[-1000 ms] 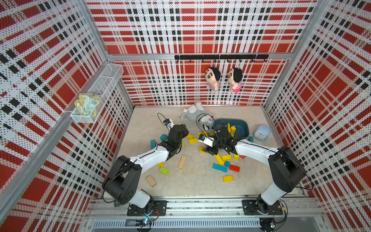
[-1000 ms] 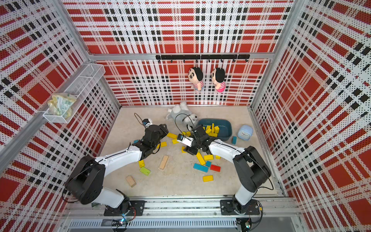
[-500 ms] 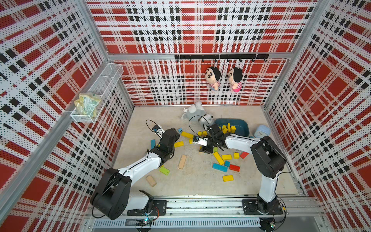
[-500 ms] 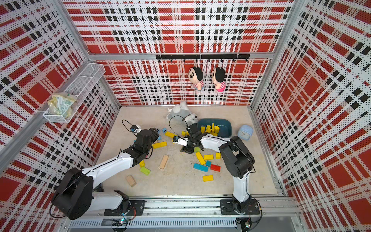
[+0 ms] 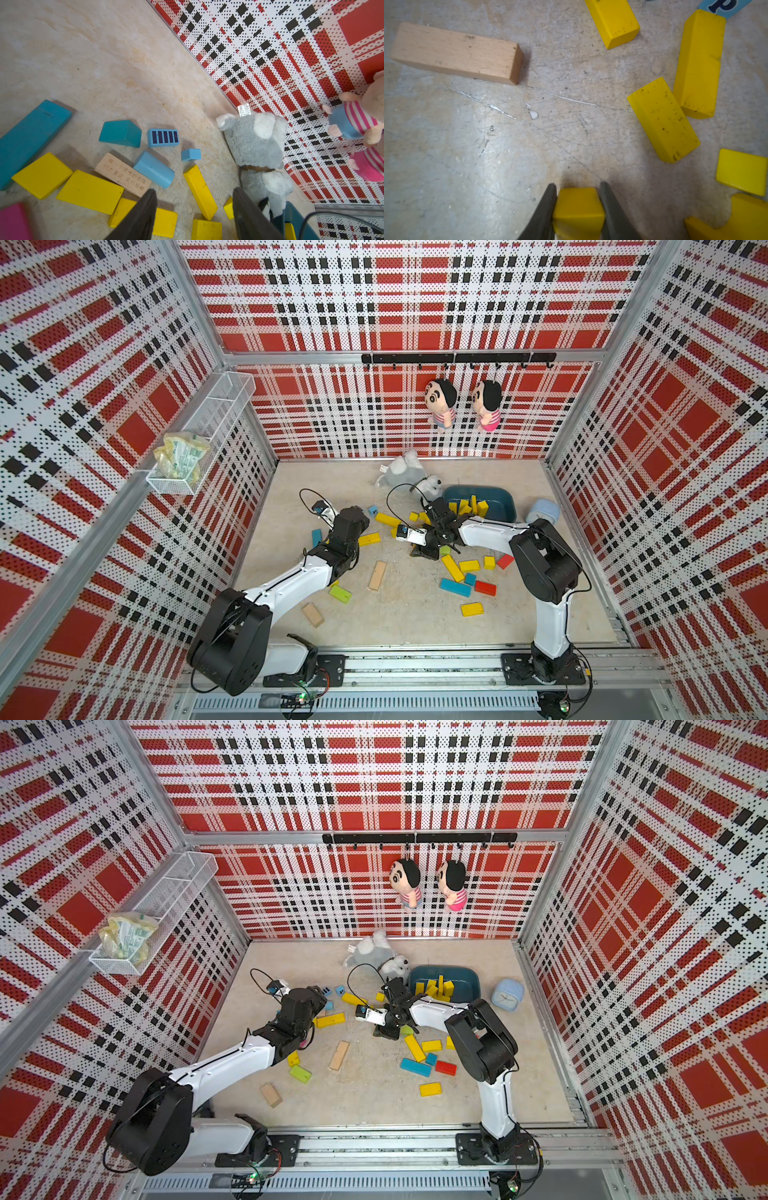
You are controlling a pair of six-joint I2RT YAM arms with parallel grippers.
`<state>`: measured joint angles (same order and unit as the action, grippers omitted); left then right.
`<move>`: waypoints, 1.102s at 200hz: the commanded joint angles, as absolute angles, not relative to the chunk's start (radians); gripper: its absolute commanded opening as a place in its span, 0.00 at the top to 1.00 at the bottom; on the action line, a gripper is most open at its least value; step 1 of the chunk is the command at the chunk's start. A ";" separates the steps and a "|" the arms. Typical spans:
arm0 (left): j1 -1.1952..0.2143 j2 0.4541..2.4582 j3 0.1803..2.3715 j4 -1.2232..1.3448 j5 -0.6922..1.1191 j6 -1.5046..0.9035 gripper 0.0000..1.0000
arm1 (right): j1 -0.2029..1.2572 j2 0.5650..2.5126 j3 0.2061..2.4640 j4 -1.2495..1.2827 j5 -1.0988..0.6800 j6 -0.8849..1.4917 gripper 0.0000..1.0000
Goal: Pick out the yellow building blocks
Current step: Pick up the building block from the center of the board, then place the building block in the storage box.
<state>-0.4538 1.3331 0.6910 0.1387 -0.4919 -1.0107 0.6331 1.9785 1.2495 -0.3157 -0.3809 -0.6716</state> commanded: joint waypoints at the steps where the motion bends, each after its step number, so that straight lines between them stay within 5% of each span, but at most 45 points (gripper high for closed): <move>1: -0.448 1.343 0.723 0.122 -0.512 -1.012 0.39 | 0.634 1.907 1.225 -0.269 -0.379 -0.605 0.78; 50: -0.439 1.347 0.745 0.061 -0.562 -1.024 0.39 | 0.523 1.656 1.025 0.065 -0.221 -0.146 0.86; 93: -0.428 1.344 0.744 0.013 -0.581 -1.039 0.38 | 0.331 1.553 1.025 -0.050 0.062 0.152 0.88; 130: -0.424 1.322 0.703 -0.033 -0.597 -1.084 0.38 | 0.169 1.606 1.093 -0.193 0.122 0.308 0.89; 220: -0.390 1.262 0.654 -0.195 -0.589 -1.067 0.36 | 0.077 1.879 1.245 -0.222 0.058 0.299 0.82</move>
<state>-0.4118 1.2861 0.6788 -0.1200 -0.5915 -1.0908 0.0872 1.8267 1.1931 -0.1970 0.0822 0.2985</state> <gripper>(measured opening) 0.634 0.326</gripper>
